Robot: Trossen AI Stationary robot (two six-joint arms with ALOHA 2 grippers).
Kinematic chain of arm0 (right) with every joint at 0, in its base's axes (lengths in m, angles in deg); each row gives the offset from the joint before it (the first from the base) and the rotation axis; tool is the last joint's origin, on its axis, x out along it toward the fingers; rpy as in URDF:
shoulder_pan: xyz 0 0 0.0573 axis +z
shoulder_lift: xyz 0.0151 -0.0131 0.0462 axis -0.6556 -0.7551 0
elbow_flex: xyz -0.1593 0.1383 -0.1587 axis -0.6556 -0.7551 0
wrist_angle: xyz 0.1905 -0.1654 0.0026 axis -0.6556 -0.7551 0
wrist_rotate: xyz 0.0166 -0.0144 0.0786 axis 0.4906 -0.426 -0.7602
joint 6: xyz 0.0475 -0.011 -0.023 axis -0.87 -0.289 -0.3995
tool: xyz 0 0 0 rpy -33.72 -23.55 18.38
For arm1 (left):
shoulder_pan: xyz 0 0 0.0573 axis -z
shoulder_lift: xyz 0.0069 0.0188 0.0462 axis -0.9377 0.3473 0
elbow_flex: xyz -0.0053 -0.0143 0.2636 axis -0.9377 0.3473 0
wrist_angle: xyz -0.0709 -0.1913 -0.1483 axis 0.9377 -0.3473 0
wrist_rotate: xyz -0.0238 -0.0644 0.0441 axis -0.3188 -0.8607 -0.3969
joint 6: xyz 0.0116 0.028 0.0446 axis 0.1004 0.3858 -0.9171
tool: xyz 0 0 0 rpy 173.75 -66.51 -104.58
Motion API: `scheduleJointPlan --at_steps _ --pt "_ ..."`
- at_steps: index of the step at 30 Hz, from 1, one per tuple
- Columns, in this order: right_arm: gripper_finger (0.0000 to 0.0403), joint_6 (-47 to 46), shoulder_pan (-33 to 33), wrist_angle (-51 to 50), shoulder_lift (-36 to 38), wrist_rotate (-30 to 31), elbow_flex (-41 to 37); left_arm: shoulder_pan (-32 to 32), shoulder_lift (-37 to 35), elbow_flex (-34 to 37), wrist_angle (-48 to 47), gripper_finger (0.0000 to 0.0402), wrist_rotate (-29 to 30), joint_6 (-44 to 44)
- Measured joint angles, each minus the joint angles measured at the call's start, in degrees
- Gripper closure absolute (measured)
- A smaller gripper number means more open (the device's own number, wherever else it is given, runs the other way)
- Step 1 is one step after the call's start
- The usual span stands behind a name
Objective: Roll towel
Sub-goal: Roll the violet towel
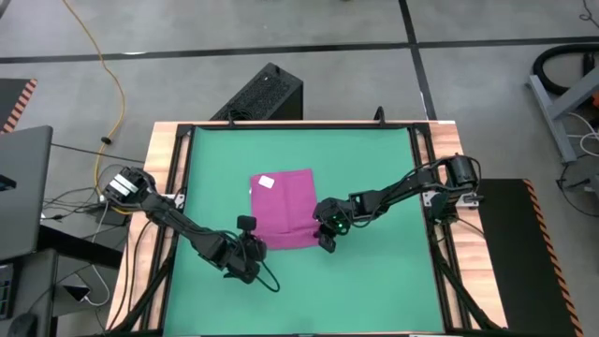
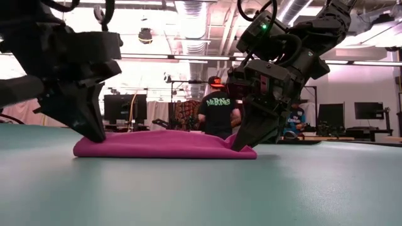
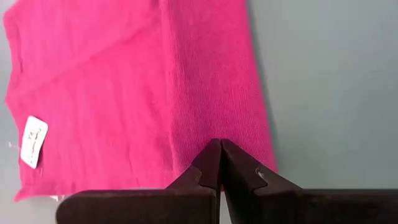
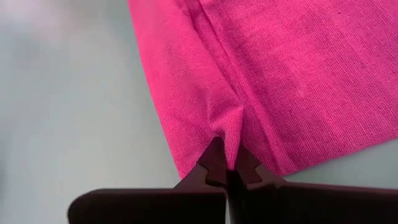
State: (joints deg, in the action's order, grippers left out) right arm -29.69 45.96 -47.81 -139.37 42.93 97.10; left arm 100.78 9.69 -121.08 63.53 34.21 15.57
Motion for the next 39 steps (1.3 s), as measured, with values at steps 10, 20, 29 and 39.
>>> scheduleJointPlan --at_steps 10,20,29,39 --pt "0.0387 1.0 0.4 0.2 0.0 0.2 0.0 -1.8 -0.3 6.4 11.8 0.0401 -3.5 1.7" --pt "0.0329 3.2 1.6 0.3 0.1 3.2 0.0 -1.6 -0.2 6.5 9.1 0.0401 -4.2 3.6" --pt "0.0280 6.2 2.1 -3.3 5.3 6.4 -0.3 -1.6 -0.2 6.5 7.9 0.0401 -4.7 4.1" --pt "0.0255 16.2 2.8 -2.7 9.4 11.5 -0.2 -1.6 -0.1 6.5 8.0 0.0401 -5.0 5.0"
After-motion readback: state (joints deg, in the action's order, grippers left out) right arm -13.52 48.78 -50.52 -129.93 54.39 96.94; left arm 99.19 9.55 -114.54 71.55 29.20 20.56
